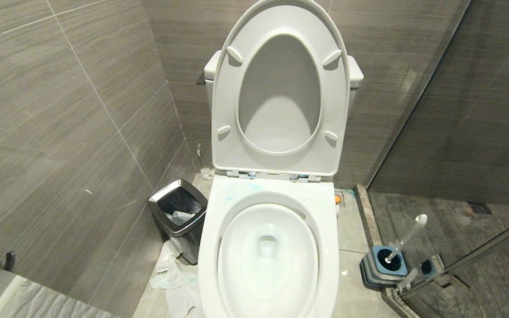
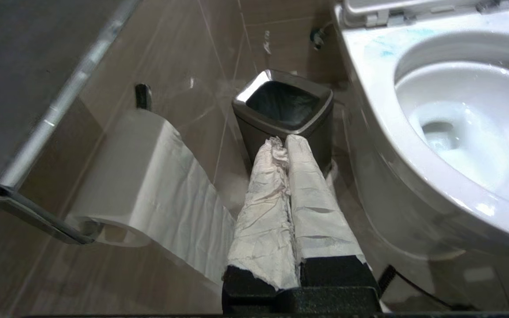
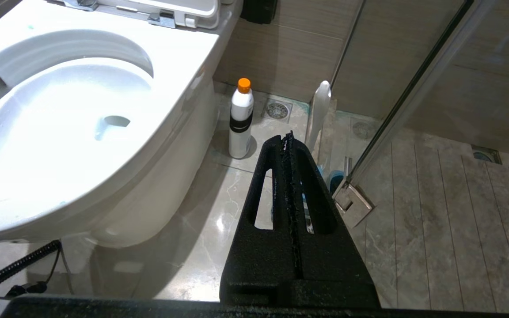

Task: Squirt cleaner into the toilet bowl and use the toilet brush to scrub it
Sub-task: Pour in the cleaning agent

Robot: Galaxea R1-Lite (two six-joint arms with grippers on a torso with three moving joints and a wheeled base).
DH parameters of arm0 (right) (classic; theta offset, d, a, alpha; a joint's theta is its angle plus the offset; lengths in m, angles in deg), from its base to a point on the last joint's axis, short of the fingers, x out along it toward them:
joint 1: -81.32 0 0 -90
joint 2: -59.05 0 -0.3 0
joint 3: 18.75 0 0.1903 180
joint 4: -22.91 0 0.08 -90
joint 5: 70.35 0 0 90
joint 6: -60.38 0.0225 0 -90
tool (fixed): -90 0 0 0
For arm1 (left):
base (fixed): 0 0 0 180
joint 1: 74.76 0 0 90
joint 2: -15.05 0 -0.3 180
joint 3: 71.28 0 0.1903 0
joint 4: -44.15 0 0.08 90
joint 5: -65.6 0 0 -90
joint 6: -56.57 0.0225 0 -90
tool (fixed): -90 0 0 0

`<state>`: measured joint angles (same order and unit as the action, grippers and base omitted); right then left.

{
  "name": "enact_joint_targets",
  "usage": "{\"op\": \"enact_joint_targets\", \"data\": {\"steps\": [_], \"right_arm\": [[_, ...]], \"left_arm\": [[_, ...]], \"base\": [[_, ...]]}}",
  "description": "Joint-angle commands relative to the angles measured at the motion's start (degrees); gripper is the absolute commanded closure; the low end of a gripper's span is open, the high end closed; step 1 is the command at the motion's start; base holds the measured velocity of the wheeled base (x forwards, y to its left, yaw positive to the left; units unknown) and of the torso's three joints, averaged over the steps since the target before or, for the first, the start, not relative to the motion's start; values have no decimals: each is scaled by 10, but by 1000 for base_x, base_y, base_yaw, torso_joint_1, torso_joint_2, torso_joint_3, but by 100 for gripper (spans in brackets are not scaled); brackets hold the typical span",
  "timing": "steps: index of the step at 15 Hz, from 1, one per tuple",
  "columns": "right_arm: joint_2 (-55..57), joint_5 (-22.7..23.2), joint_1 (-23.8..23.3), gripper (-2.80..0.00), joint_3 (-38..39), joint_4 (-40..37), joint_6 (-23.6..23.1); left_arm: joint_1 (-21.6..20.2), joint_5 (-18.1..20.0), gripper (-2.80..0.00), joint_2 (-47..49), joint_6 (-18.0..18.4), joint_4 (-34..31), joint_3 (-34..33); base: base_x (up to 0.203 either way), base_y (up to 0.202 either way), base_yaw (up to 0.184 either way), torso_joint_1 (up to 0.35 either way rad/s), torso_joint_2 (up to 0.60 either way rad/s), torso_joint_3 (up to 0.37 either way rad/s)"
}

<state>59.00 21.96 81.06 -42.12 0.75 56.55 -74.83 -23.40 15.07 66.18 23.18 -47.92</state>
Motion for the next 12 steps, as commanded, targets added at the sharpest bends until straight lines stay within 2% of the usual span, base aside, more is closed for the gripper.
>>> {"op": "enact_joint_targets", "data": {"steps": [1, 2, 6, 9, 12], "right_arm": [[0, 1, 0, 0, 7, 0, 0], [0, 1, 0, 0, 7, 0, 0], [0, 1, 0, 0, 7, 0, 0], [0, 1, 0, 0, 7, 0, 0], [0, 1, 0, 0, 7, 0, 0]], "left_arm": [[0, 7, 0, 0, -13, -26, -2], [0, 7, 0, 0, -35, -20, -3], [0, 0, 0, 0, -57, -18, -4], [0, -14, 0, 0, -101, -16, -4], [0, -15, 0, 0, -102, -15, -4]], "base": [[0, 0, 0, 0, 0, 0], [0, 0, 0, 0, 0, 0], [0, 0, 0, 0, 0, 0], [0, 0, 0, 0, 0, 0], [0, 0, 0, 0, 0, 0]]}}
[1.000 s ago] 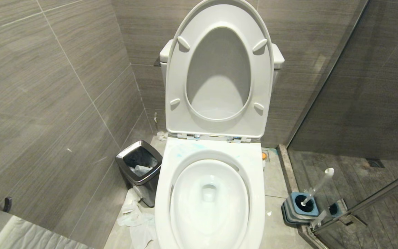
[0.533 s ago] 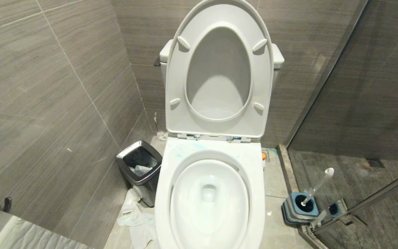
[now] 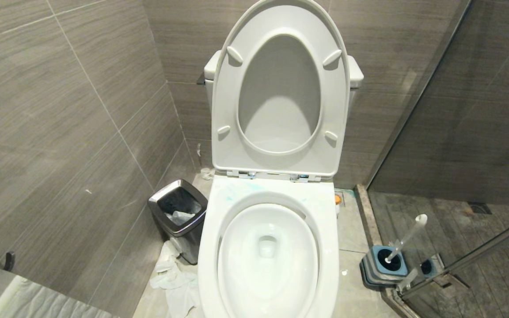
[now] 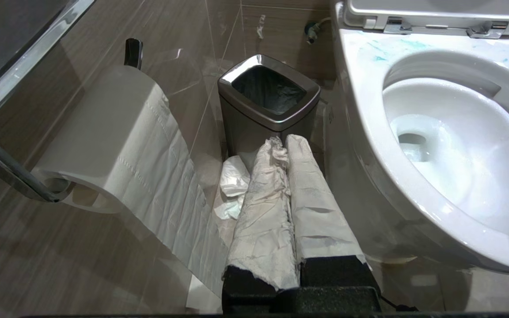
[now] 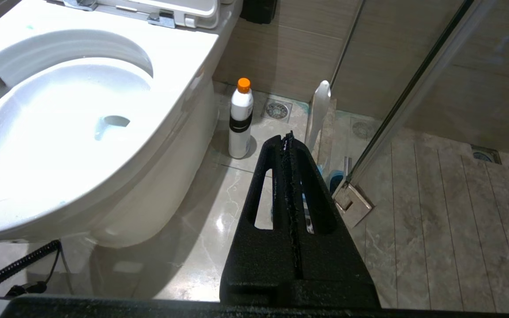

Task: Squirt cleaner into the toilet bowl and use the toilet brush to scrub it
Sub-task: Pour in the cleaning agent

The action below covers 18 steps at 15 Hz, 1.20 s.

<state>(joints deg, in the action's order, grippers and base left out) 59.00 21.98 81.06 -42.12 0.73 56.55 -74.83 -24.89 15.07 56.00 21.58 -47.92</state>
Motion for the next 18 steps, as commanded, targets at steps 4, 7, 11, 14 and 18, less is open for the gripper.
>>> {"op": "enact_joint_targets", "data": {"steps": [4, 7, 11, 14, 18], "right_arm": [[0, 0, 0, 0, 7, 0, 0], [0, 0, 0, 0, 7, 0, 0], [0, 0, 0, 0, 7, 0, 0], [0, 0, 0, 0, 7, 0, 0], [0, 0, 0, 0, 7, 0, 0]], "left_arm": [[0, 0, 0, 0, 0, 1, -4], [0, 0, 0, 0, 0, 0, -4], [0, 0, 0, 0, 0, 0, -4], [0, -2, 0, 0, 2, -1, -4], [0, 0, 0, 0, 22, -3, -4]], "base": [[0, 0, 0, 0, 0, 0], [0, 0, 0, 0, 0, 0], [0, 0, 0, 0, 0, 0], [0, 0, 0, 0, 0, 0], [0, 0, 0, 0, 0, 0]]}}
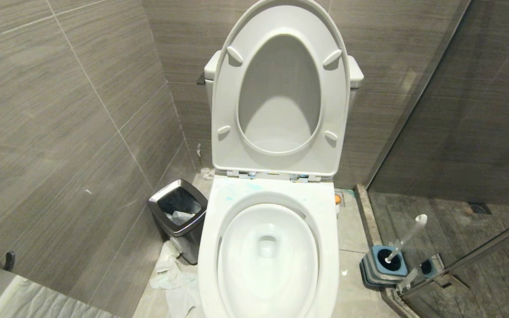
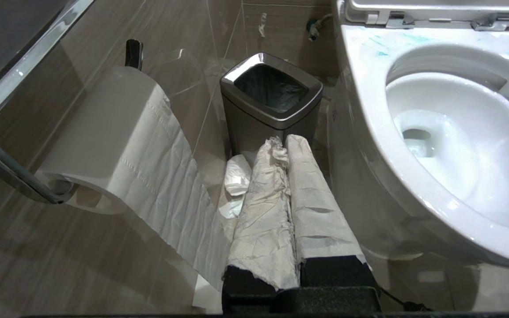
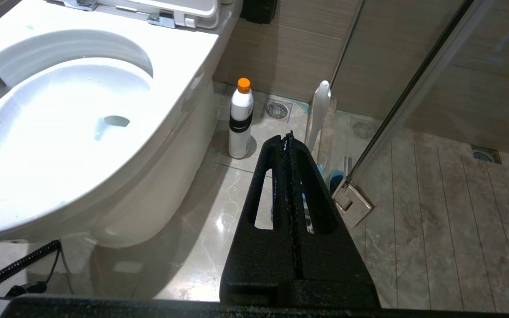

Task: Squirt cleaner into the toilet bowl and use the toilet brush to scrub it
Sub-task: Pour in the cleaning agent

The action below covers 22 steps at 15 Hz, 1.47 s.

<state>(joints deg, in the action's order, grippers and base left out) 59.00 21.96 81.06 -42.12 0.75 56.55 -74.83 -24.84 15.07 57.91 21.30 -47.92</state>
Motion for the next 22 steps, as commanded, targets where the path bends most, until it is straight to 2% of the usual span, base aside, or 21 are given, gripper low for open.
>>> {"op": "enact_joint_targets", "data": {"steps": [1, 4, 22], "right_arm": [[0, 1, 0, 0, 7, 0, 0], [0, 1, 0, 0, 7, 0, 0], [0, 1, 0, 0, 7, 0, 0]], "left_arm": [[0, 0, 0, 0, 9, 0, -4], [0, -1, 0, 0, -19, 2, -4], [0, -1, 0, 0, -19, 2, -4]], "base": [[0, 0, 0, 0, 0, 0], [0, 0, 0, 0, 0, 0], [0, 0, 0, 0, 0, 0]]}}
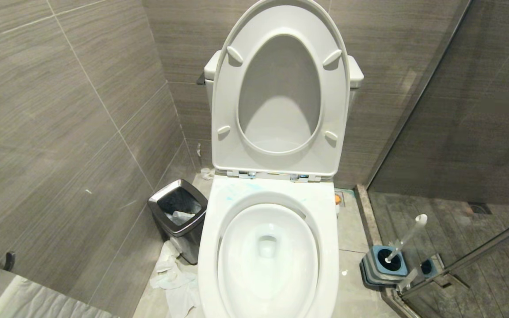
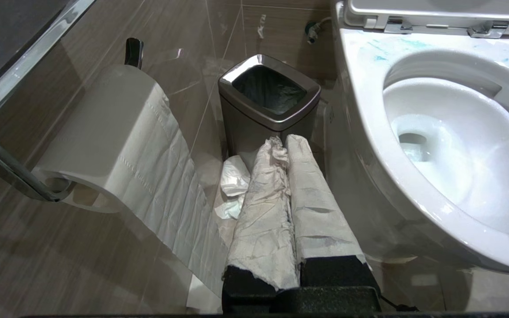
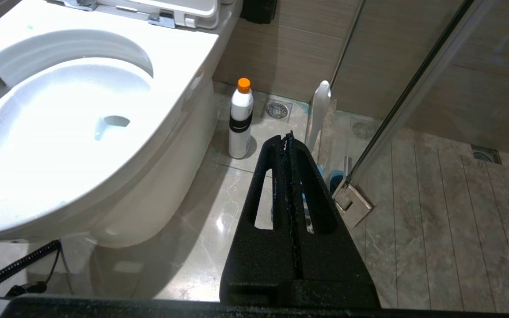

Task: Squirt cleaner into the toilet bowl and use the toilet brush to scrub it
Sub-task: Pour in the cleaning agent

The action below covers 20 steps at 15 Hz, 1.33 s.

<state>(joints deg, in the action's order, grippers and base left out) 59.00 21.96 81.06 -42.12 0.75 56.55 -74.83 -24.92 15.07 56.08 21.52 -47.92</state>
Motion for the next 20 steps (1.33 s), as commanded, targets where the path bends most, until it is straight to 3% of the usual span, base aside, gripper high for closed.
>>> {"op": "enact_joint_targets", "data": {"steps": [1, 6, 20], "right_arm": [[0, 1, 0, 0, 7, 0, 0], [0, 1, 0, 0, 7, 0, 0], [0, 1, 0, 0, 8, 0, 0]], "left_arm": [[0, -1, 0, 0, -1, 1, -4], [0, -1, 0, 0, -3, 1, -4], [0, -1, 0, 0, 0, 1, -4]], "base": [[0, 0, 0, 0, 0, 0], [0, 0, 0, 1, 0, -45], [0, 0, 0, 3, 1, -191]]}}
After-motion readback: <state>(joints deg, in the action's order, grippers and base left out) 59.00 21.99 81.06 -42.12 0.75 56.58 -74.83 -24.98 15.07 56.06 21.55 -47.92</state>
